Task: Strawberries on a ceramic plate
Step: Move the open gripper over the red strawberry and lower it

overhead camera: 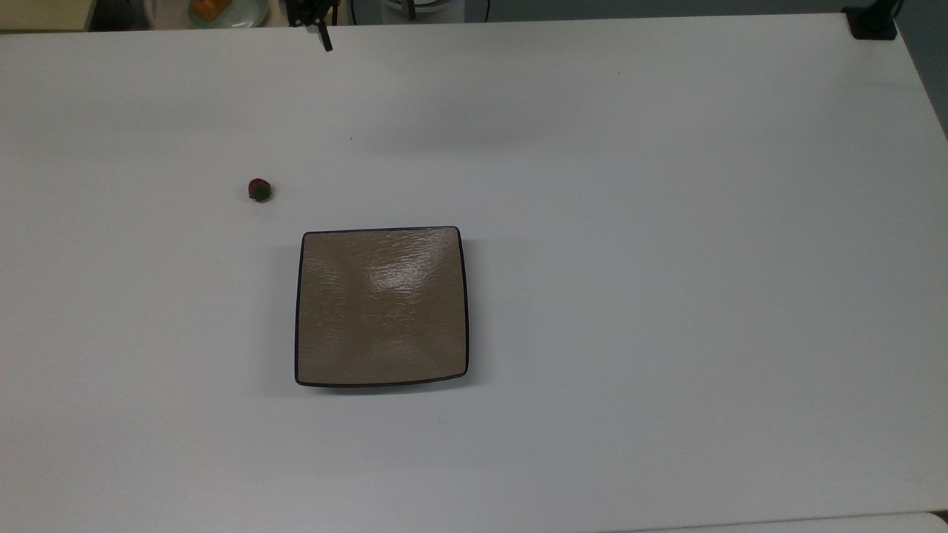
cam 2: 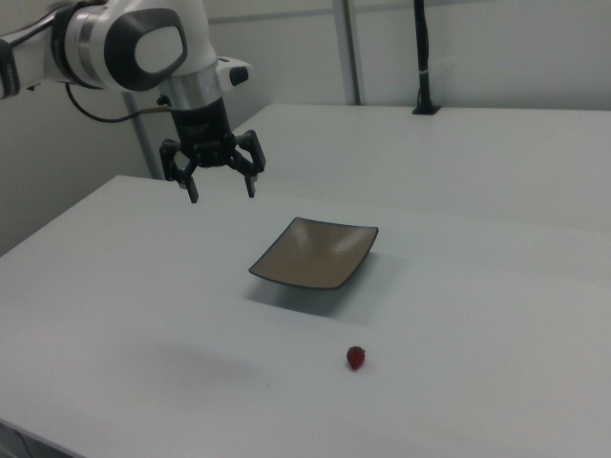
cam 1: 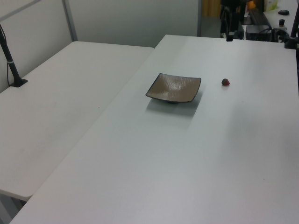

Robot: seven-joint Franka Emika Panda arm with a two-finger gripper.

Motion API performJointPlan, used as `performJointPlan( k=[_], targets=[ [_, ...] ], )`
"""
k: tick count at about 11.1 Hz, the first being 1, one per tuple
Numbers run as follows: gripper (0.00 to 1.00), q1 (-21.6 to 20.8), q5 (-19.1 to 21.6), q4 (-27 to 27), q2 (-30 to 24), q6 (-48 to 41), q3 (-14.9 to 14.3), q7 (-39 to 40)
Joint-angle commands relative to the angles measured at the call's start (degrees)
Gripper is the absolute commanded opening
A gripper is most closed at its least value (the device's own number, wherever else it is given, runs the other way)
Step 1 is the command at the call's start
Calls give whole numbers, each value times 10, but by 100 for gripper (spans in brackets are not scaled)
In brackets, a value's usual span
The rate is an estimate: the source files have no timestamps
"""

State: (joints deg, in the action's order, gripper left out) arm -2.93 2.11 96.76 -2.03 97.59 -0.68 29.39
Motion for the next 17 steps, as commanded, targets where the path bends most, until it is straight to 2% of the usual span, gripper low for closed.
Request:
performJointPlan(
  k=[1, 5, 9, 13, 15, 17],
  targets=[
    [100, 13, 0, 12, 0, 3, -1, 74],
    [100, 49, -2, 26, 19, 15, -7, 86],
    [100, 76, -3, 87, 33, 96, -12, 137],
    [100, 91, -6, 109, 81, 164, -12, 139],
    [100, 97, -30, 111, 105, 189, -12, 139],
    [100, 100, -35, 116, 128, 214, -12, 139]
  ],
)
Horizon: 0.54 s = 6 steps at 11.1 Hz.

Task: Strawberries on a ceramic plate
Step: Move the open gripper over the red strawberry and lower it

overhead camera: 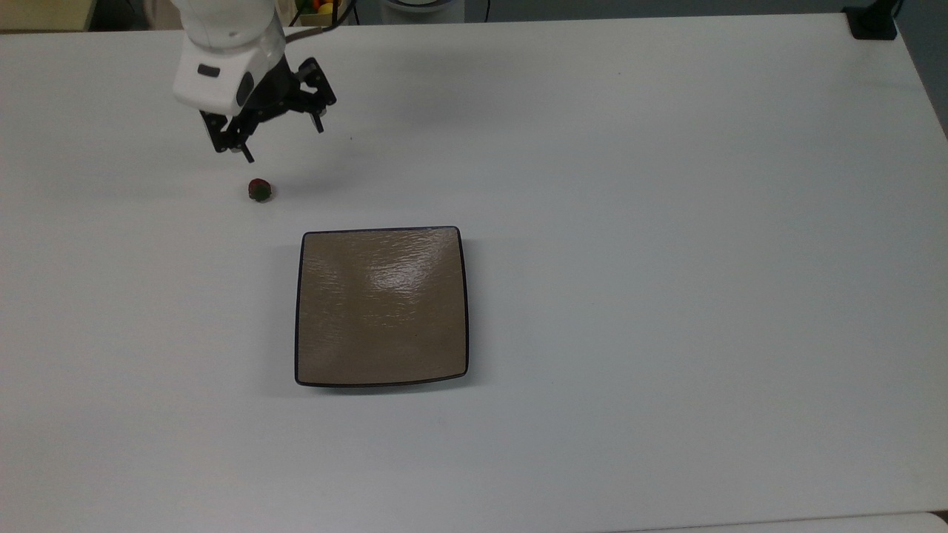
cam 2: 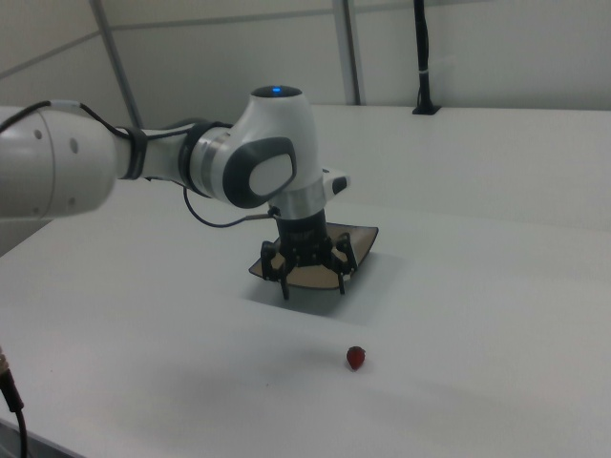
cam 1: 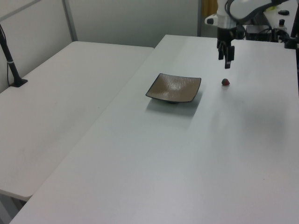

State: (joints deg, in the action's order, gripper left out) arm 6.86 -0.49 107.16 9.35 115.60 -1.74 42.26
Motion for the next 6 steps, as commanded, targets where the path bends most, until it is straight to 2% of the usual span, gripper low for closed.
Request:
performJointPlan(
  k=[1, 4, 6],
  targets=[
    [100, 7, -9, 23, 18, 61, -1, 11],
    [100, 10, -11, 37, 42, 100, -2, 11],
    [100, 11, -17, 38, 58, 110, -12, 11]
  ],
)
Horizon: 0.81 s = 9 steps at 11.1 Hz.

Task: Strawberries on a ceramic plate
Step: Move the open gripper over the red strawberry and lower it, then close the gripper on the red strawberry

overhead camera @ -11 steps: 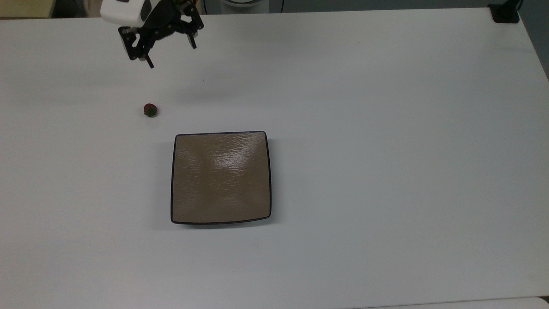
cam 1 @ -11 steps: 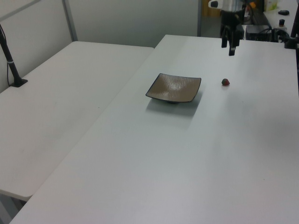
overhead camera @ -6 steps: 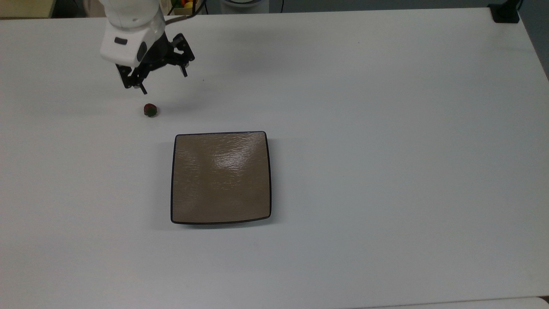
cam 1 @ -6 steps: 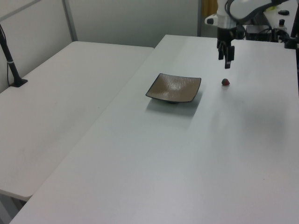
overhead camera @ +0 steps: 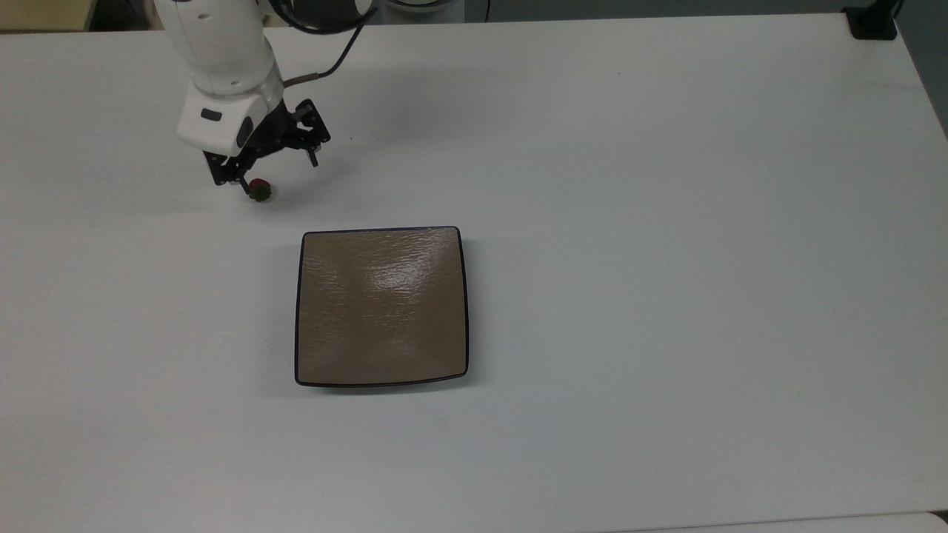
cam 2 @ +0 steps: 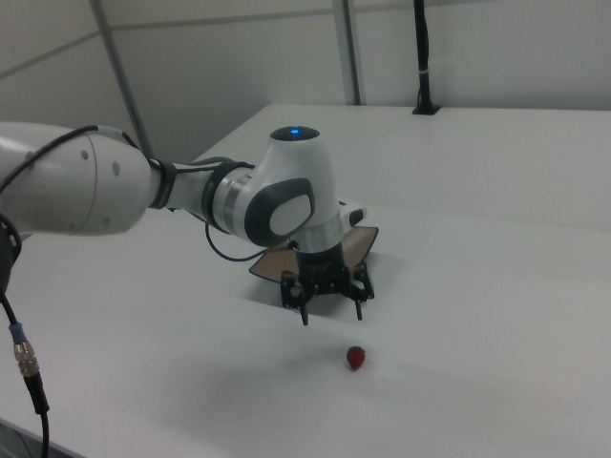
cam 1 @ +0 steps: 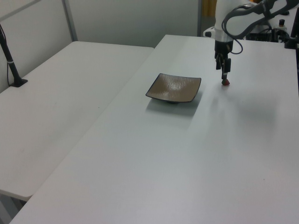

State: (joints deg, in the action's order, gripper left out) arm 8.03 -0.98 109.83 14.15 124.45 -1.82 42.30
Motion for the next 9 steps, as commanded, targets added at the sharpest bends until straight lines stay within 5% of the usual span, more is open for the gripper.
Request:
performJointPlan(
  k=[1, 5, 9],
  targets=[
    [100, -1, -20, 10, 17, 23, -13, 10],
    [100, 6, -45, 11, 37, 47, -14, 10],
    [83, 6, -79, 18, 40, 50, -16, 10]
  ],
)
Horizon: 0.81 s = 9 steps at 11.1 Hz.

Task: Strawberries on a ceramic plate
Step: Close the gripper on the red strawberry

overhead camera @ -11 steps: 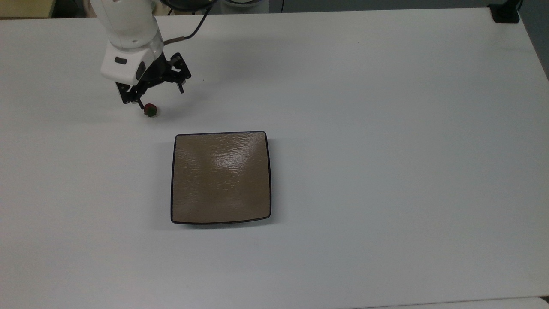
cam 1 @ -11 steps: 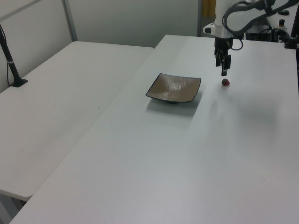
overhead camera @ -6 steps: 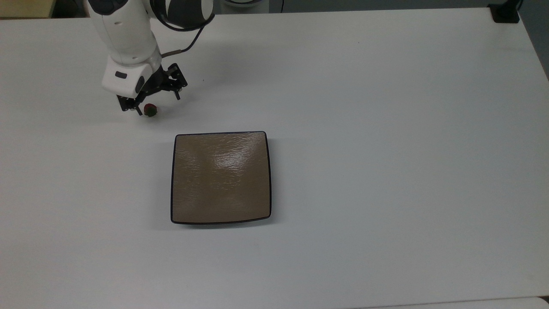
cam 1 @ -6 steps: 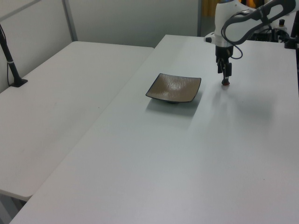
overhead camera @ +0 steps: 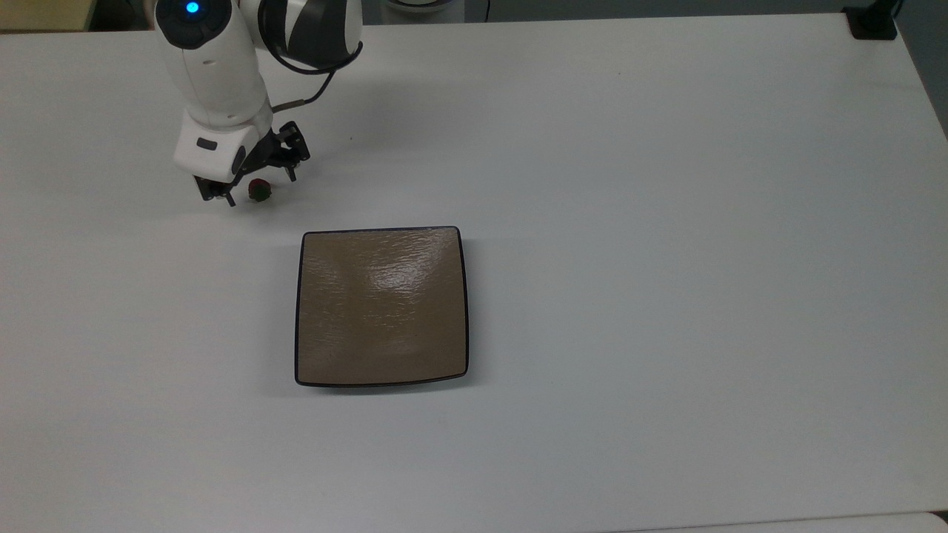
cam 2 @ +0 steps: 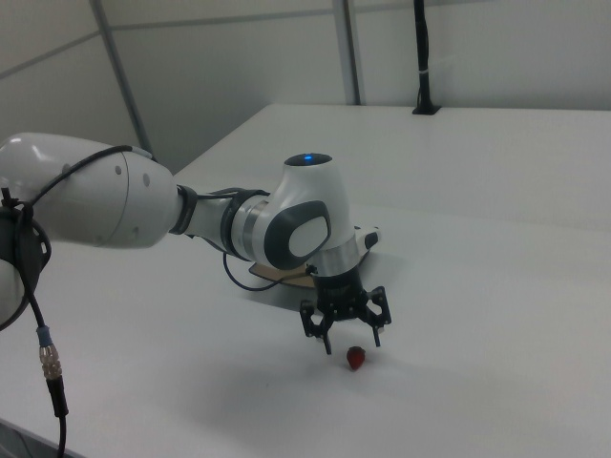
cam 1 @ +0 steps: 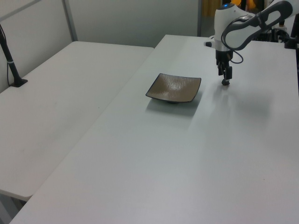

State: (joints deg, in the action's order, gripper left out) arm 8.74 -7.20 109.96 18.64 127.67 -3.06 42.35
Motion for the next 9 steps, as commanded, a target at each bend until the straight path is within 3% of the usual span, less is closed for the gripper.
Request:
performJointPlan(
  k=[1, 4, 6, 7, 9],
  targets=[
    [72, -1, -18, 18, -5, 19, -3, 10],
    [50, -1, -19, 22, -6, 18, -3, 10],
    [17, -1, -19, 24, -8, 14, -3, 10],
    [8, -1, -19, 24, -10, 12, -3, 9],
    [5, -1, -19, 23, -14, 9, -3, 8]
  ],
)
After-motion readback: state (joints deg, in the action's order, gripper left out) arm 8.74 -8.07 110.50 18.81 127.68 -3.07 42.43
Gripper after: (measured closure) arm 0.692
